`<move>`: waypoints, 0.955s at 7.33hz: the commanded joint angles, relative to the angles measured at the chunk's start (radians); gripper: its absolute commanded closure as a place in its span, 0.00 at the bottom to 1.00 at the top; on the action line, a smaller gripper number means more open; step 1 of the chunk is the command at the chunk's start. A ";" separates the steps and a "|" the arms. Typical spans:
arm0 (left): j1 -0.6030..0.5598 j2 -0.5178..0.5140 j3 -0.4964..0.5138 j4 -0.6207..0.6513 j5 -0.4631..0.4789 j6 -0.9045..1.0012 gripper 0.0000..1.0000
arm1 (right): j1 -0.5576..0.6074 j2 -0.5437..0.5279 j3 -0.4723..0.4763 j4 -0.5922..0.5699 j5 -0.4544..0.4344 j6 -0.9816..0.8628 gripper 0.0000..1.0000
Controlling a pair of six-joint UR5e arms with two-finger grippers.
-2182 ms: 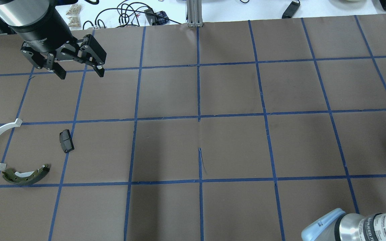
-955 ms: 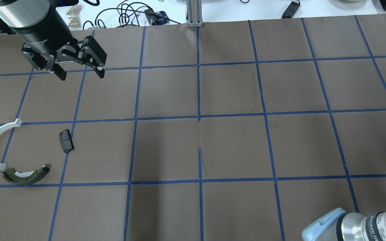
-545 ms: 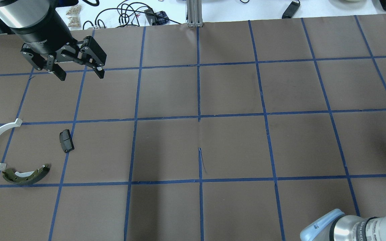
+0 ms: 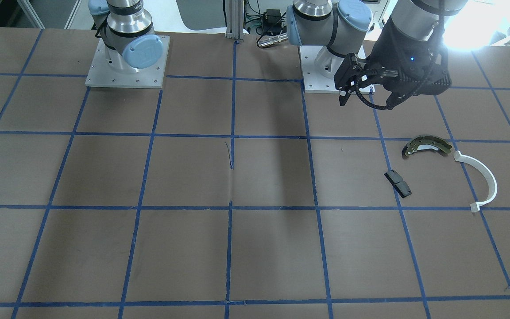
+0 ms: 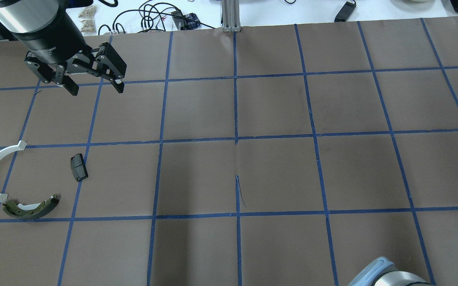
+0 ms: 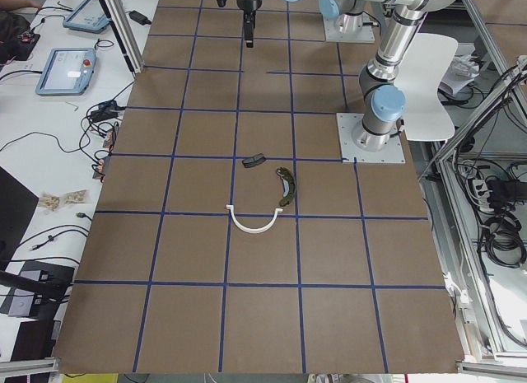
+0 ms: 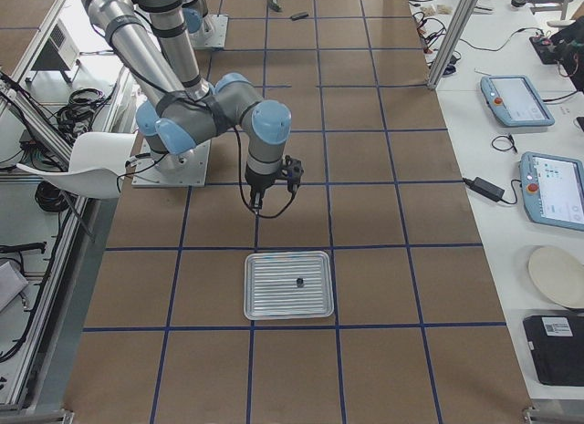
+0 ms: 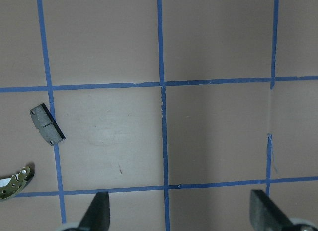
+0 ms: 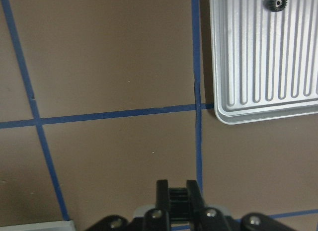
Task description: Place bearing gear from tray to pile
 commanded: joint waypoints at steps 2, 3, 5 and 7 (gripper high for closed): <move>0.001 0.000 0.001 -0.002 0.001 0.000 0.00 | 0.352 -0.006 -0.234 0.262 0.020 0.463 1.00; 0.001 0.000 -0.001 -0.003 0.001 0.000 0.00 | 0.471 0.029 -0.298 0.321 0.076 0.604 1.00; -0.001 0.002 -0.001 -0.005 0.004 0.000 0.00 | 0.660 0.102 -0.354 0.326 0.274 0.869 1.00; 0.001 0.003 -0.004 -0.015 0.005 0.002 0.00 | 0.874 0.207 -0.368 0.224 0.308 1.104 1.00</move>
